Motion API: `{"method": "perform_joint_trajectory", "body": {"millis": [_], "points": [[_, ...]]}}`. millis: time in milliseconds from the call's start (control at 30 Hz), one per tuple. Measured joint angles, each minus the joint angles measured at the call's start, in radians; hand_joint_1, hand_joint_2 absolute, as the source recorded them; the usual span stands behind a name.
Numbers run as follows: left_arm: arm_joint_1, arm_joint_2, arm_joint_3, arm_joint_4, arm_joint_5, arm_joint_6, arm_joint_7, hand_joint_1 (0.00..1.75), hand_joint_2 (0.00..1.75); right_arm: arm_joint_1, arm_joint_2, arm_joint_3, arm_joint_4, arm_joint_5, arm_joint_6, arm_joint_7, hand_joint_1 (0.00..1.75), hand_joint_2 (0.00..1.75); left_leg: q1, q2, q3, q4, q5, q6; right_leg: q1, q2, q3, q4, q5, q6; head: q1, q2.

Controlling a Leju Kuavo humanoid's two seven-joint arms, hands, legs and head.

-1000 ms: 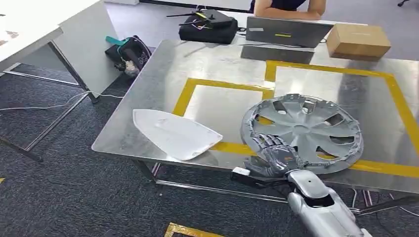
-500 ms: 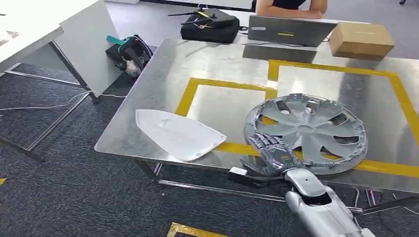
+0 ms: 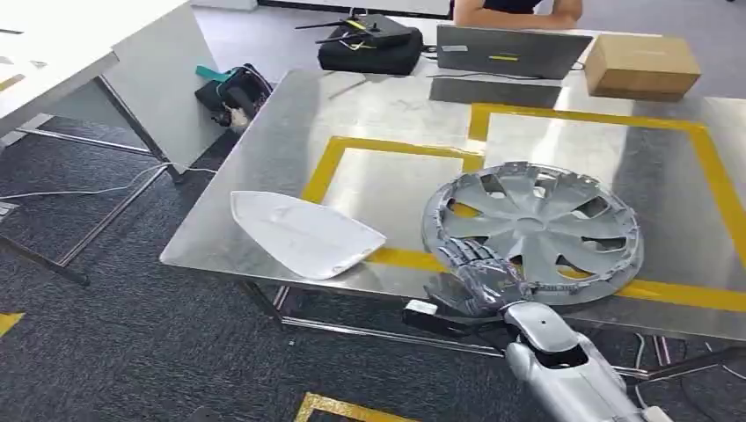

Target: Take the parts from the cabinet and place them on the table.

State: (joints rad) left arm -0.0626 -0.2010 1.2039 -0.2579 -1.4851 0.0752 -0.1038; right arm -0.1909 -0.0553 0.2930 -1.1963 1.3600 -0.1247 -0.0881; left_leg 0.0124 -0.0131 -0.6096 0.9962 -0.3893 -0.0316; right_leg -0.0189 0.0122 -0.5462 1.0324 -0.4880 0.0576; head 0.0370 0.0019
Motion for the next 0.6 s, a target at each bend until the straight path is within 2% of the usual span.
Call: {"method": "perform_joint_trajectory", "body": {"millis": [33, 67, 100, 133, 167, 200, 233, 267, 300, 333, 367, 400, 467, 500, 533, 567, 600], "points": [[0.001, 0.000, 0.000, 0.000, 0.000, 0.000, 0.000, 0.00, 0.00, -0.002, 0.000, 0.000, 0.000, -0.002, 0.000, 0.000, 0.00, 0.00, 0.003, 0.000, -0.004, 0.001, -0.002, -0.004, -0.004, -0.001, -0.005, -0.006, 0.008, -0.014, -0.001, 0.000], [0.000, 0.000, 0.000, 0.000, 0.000, 0.000, 0.000, 0.00, 0.00, -0.003, 0.000, 0.001, 0.000, -0.002, 0.000, 0.002, 0.00, 0.00, 0.004, 0.004, -0.014, 0.019, -0.032, -0.008, -0.003, -0.002, -0.010, -0.006, 0.014, -0.024, -0.006, 0.000], [-0.001, 0.000, 0.000, 0.000, 0.000, 0.000, 0.000, 0.00, 0.00, -0.003, 0.000, 0.001, 0.000, -0.003, 0.000, 0.002, 0.00, 0.00, 0.003, 0.004, -0.039, 0.079, -0.085, -0.010, -0.002, -0.003, -0.020, -0.006, 0.021, -0.034, -0.008, 0.000], [-0.002, 0.000, 0.000, 0.000, 0.000, 0.000, 0.000, 0.00, 0.00, -0.003, 0.000, 0.001, 0.000, -0.003, 0.000, 0.002, 0.00, 0.00, 0.003, 0.004, -0.062, 0.142, -0.124, -0.012, 0.000, -0.005, -0.028, -0.006, 0.026, -0.039, -0.012, 0.000], [-0.002, -0.002, 0.000, 0.000, 0.000, -0.001, 0.000, 0.00, 0.00, -0.002, 0.000, 0.001, 0.000, -0.005, 0.000, 0.002, 0.00, 0.00, 0.004, 0.004, -0.096, 0.236, -0.173, -0.014, 0.003, -0.007, -0.039, -0.006, 0.034, -0.044, -0.010, 0.000], [-0.001, -0.003, 0.000, 0.000, 0.000, -0.001, 0.000, 0.00, 0.00, -0.001, 0.000, 0.002, 0.000, -0.005, 0.001, 0.002, 0.00, 0.00, 0.004, 0.004, -0.114, 0.298, -0.197, -0.013, 0.006, -0.008, -0.049, -0.006, 0.041, -0.047, -0.011, 0.000], [-0.001, -0.003, 0.000, 0.000, 0.000, -0.001, 0.000, 0.00, 0.00, -0.001, 0.000, 0.002, 0.001, -0.008, 0.002, 0.002, 0.00, 0.00, 0.003, 0.004, -0.110, 0.310, -0.191, -0.011, 0.009, -0.008, -0.058, -0.006, 0.049, -0.047, -0.011, 0.000], [-0.001, -0.003, 0.000, 0.000, 0.000, -0.001, 0.000, 0.00, 0.00, -0.002, 0.000, 0.002, 0.001, -0.009, 0.002, 0.002, 0.00, 0.00, 0.003, 0.004, -0.084, 0.281, -0.166, -0.007, 0.011, -0.008, -0.068, -0.006, 0.056, -0.046, -0.010, 0.000], [-0.001, -0.003, 0.000, 0.000, 0.000, -0.001, 0.000, 0.00, 0.00, -0.002, 0.000, 0.002, 0.001, -0.011, 0.002, 0.003, 0.00, 0.00, 0.003, 0.004, -0.038, 0.216, -0.131, -0.003, 0.013, -0.008, -0.077, -0.006, 0.064, -0.044, -0.011, 0.000], [-0.003, -0.003, 0.000, 0.000, 0.000, -0.001, 0.000, 0.00, 0.00, -0.003, 0.000, 0.001, 0.001, -0.013, 0.002, 0.005, 0.00, 0.00, 0.002, 0.004, 0.022, 0.129, -0.101, 0.003, 0.013, -0.007, -0.084, -0.006, 0.071, -0.039, -0.011, 0.000], [-0.005, -0.003, 0.000, 0.000, 0.000, -0.001, 0.000, 0.00, 0.00, -0.004, 0.000, 0.001, 0.000, -0.014, 0.002, 0.005, 0.00, 0.00, 0.001, 0.005, 0.080, 0.050, -0.096, 0.007, 0.013, -0.006, -0.086, -0.005, 0.077, -0.034, -0.011, 0.000], [-0.007, -0.003, 0.000, 0.000, 0.000, -0.001, 0.000, 0.00, 0.00, -0.004, 0.000, 0.000, 0.000, -0.014, 0.003, 0.005, 0.00, 0.00, -0.004, 0.004, 0.111, -0.003, -0.111, 0.008, 0.019, -0.006, -0.094, -0.003, 0.081, -0.029, -0.011, 0.000], [-0.008, -0.004, 0.000, 0.000, 0.000, -0.001, 0.000, 0.00, 0.00, -0.003, 0.000, 0.000, 0.000, -0.016, 0.004, 0.006, 0.00, 0.00, -0.008, 0.002, 0.096, -0.006, -0.104, 0.015, 0.015, -0.006, -0.097, -0.008, 0.100, -0.016, -0.011, 0.000], [-0.006, -0.003, 0.000, 0.000, 0.000, -0.002, 0.000, 0.00, 0.00, 0.000, 0.000, 0.000, 0.001, -0.016, 0.004, 0.006, 0.00, 0.00, -0.013, 0.002, 0.092, -0.006, -0.098, 0.024, 0.010, -0.006, -0.097, -0.016, 0.110, -0.008, -0.008, 0.000], [-0.004, -0.004, 0.000, 0.000, 0.000, -0.002, 0.000, 0.00, 0.00, 0.003, 0.000, 0.000, 0.001, -0.016, 0.005, 0.006, 0.00, 0.00, -0.010, 0.005, 0.086, -0.016, -0.084, 0.034, 0.010, -0.005, -0.099, -0.017, 0.116, 0.000, -0.012, 0.000], [-0.005, -0.004, 0.000, 0.000, 0.000, -0.002, 0.000, 0.00, 0.00, 0.004, -0.001, 0.000, 0.002, -0.018, 0.005, 0.006, 0.00, 0.00, -0.008, 0.009, 0.082, -0.017, -0.075, 0.042, 0.008, -0.005, -0.111, -0.004, 0.089, 0.002, -0.009, 0.000], [-0.004, -0.001, 0.000, 0.000, 0.000, -0.002, 0.000, 0.00, 0.00, 0.004, -0.001, 0.000, 0.002, -0.018, 0.005, 0.006, 0.00, 0.00, -0.008, 0.009, 0.072, -0.017, -0.066, 0.051, 0.008, -0.007, -0.129, 0.037, 0.037, 0.006, -0.005, 0.000]]}}
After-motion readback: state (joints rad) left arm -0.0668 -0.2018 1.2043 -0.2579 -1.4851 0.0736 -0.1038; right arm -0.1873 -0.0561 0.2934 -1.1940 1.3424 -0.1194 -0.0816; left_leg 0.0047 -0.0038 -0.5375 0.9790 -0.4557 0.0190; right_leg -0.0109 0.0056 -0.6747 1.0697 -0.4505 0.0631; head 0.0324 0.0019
